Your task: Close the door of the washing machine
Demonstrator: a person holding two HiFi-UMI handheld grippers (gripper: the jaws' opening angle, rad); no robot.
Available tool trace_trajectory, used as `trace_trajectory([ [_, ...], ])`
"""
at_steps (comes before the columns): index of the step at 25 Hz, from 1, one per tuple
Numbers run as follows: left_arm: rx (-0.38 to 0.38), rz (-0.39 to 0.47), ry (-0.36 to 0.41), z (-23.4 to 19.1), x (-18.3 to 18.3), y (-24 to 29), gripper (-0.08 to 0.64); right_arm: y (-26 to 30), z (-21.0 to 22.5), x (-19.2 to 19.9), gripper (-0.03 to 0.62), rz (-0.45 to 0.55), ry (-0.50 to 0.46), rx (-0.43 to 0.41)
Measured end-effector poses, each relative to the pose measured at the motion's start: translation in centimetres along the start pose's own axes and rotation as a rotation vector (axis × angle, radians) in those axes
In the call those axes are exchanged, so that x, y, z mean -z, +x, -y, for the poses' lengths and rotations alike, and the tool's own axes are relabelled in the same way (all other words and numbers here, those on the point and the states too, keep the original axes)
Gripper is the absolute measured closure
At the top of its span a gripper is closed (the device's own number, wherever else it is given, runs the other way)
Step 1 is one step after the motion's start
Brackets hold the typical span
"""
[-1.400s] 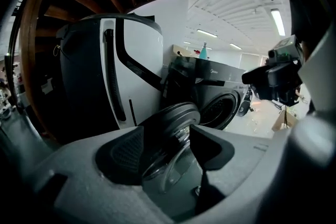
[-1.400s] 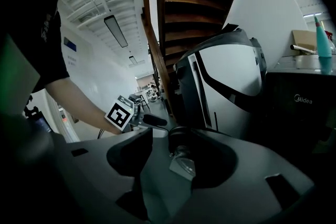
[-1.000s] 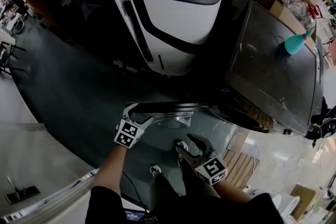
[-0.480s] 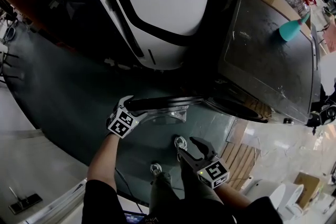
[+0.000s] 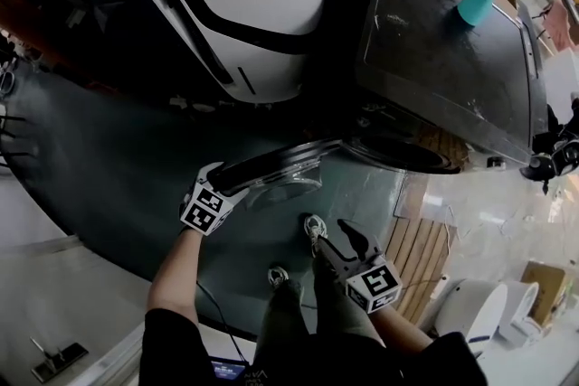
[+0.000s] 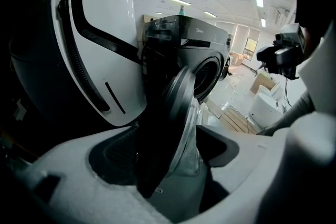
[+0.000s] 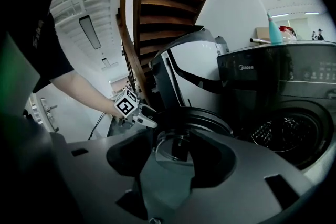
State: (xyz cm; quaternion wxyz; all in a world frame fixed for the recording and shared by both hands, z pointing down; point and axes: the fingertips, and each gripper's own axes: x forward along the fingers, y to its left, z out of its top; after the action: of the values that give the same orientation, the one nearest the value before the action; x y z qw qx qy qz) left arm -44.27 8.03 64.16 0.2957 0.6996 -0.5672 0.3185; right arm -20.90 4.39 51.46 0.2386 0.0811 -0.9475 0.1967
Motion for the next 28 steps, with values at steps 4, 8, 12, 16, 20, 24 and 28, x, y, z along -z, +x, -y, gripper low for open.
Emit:
trace_trajectory([
  [4,0.037,-0.01,-0.012,3.3,1.3,-0.8,0.212,-2.4,0.1,1.1,0.388,0.036,0.022,0.091],
  [8,0.089,0.0,-0.001,7.3,2.4,-1.4,0.224,-5.2,-0.4,2.9,0.393,0.08,0.056,0.178],
  [12,0.148,0.02,-0.014,11.8,3.1,-2.0,0.225,-8.2,-1.5,5.0,0.396,0.144,0.107,0.257],
  [16,0.22,0.021,0.005,16.6,3.7,-2.1,0.229,-11.3,-3.0,7.6,0.397,0.181,0.145,0.315],
  [20,0.28,0.05,-0.007,20.4,3.0,-1.5,0.232,-13.9,-3.3,9.8,0.397,0.204,0.206,0.385],
  [24,0.355,0.068,-0.02,24.4,2.2,-0.6,0.233,-16.4,-3.0,12.5,0.4,0.207,0.231,0.449],
  [28,0.415,0.065,-0.058,28.3,1.0,0.5,0.233,-18.6,-1.4,13.5,0.4,0.198,0.261,0.48],
])
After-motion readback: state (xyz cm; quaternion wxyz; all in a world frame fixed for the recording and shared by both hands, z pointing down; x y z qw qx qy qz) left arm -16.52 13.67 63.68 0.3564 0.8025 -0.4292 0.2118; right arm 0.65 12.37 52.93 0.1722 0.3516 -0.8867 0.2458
